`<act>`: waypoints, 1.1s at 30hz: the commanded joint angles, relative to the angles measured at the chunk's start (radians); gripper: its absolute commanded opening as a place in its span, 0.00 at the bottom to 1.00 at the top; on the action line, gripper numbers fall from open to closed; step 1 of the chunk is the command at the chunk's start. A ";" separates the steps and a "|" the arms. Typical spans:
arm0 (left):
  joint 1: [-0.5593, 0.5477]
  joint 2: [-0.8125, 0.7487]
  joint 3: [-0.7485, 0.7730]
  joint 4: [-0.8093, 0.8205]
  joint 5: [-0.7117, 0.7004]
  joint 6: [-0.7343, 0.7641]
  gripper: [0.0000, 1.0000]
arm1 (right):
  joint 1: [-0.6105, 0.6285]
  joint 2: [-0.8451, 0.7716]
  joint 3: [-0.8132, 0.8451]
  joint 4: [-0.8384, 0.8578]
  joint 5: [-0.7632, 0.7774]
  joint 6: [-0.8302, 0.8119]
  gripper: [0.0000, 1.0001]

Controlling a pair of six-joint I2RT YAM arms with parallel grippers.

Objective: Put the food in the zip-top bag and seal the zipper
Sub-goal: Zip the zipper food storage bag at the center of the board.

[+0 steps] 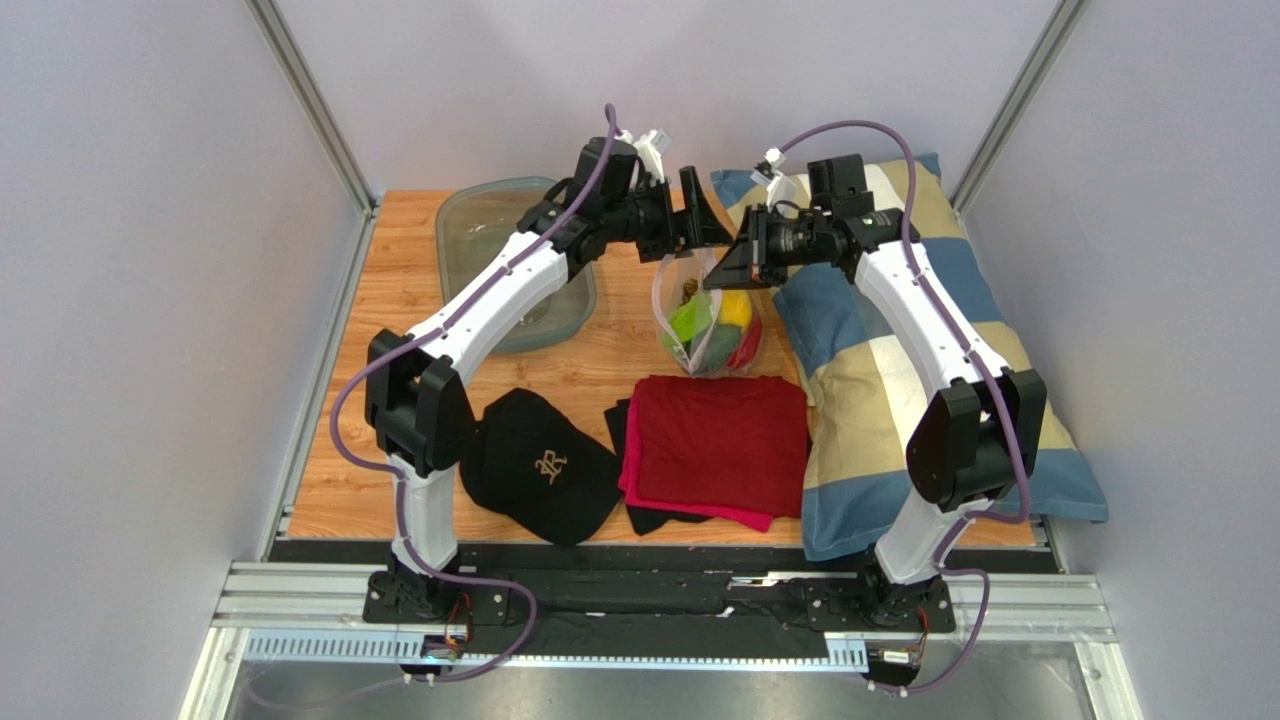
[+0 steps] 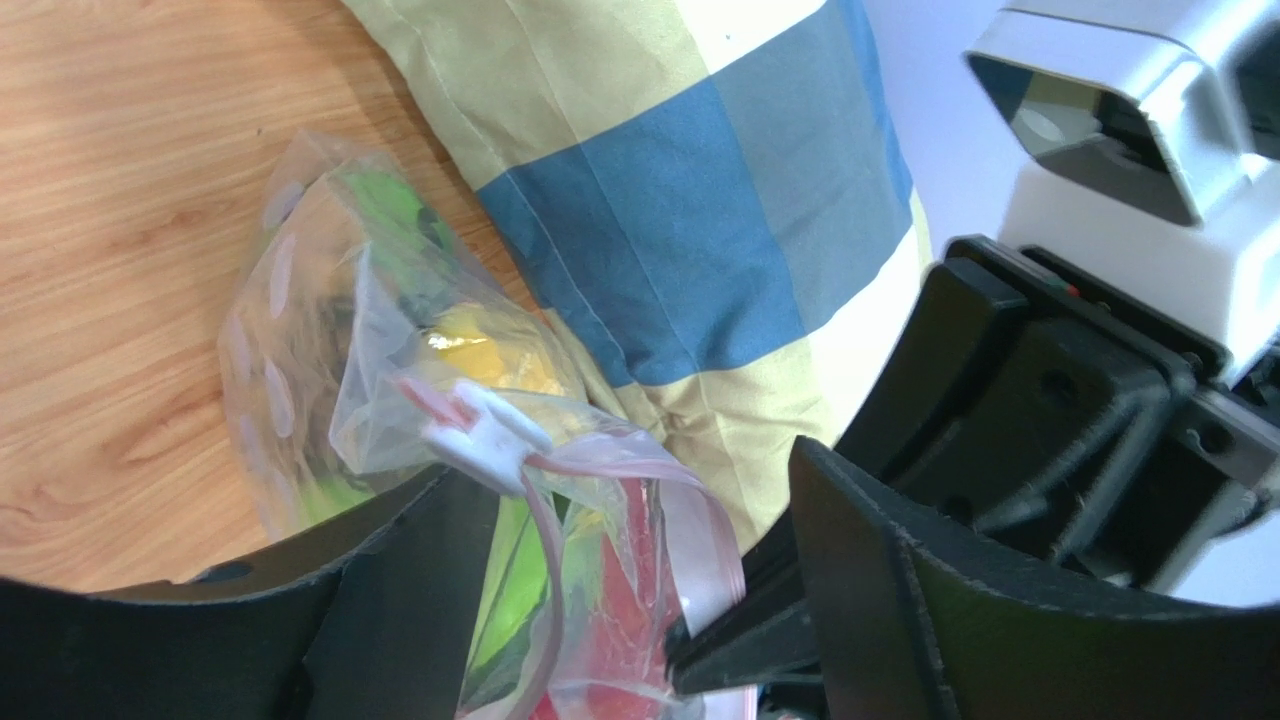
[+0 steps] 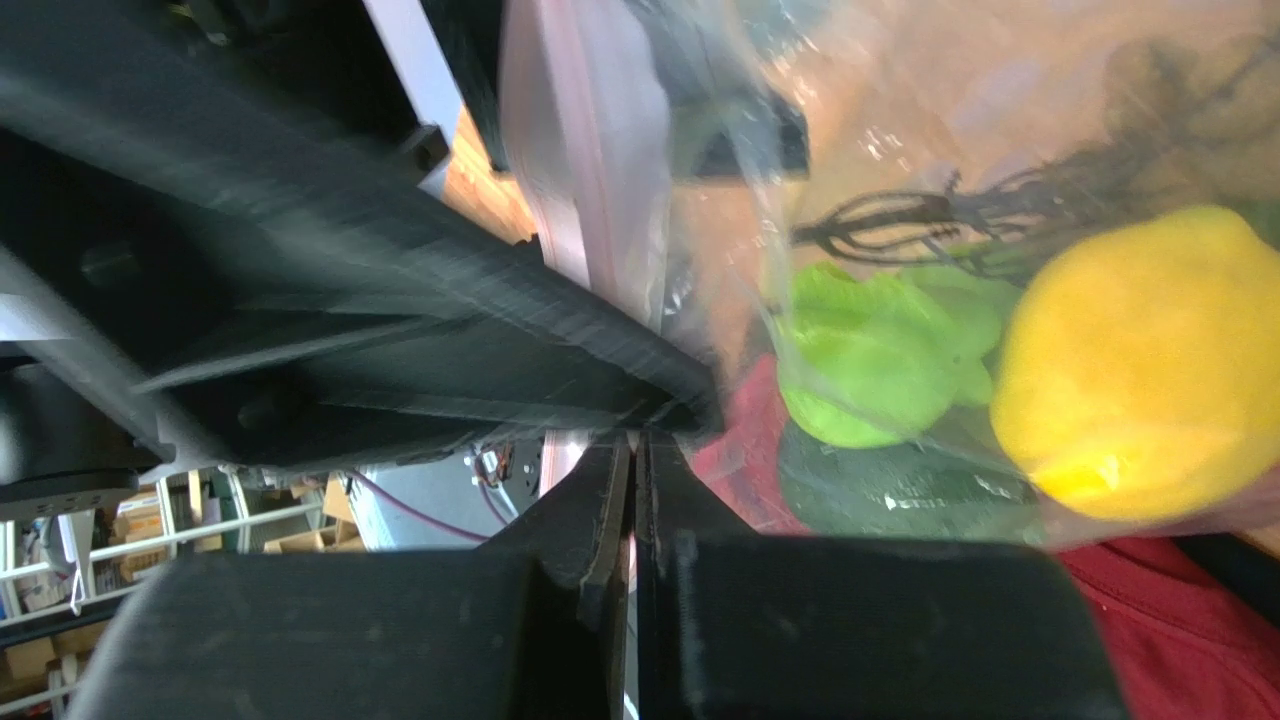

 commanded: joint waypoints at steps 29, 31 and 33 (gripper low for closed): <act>0.045 0.131 0.548 -1.087 0.564 1.667 0.00 | -0.147 -0.164 0.065 0.092 -0.220 -0.477 0.70; 0.026 0.120 0.510 -1.151 0.531 1.790 0.00 | -0.109 -0.157 0.081 0.080 -0.225 -0.561 0.67; 0.005 0.120 0.492 -1.205 0.534 1.906 0.00 | -0.081 -0.152 0.094 0.028 -0.229 -0.670 0.66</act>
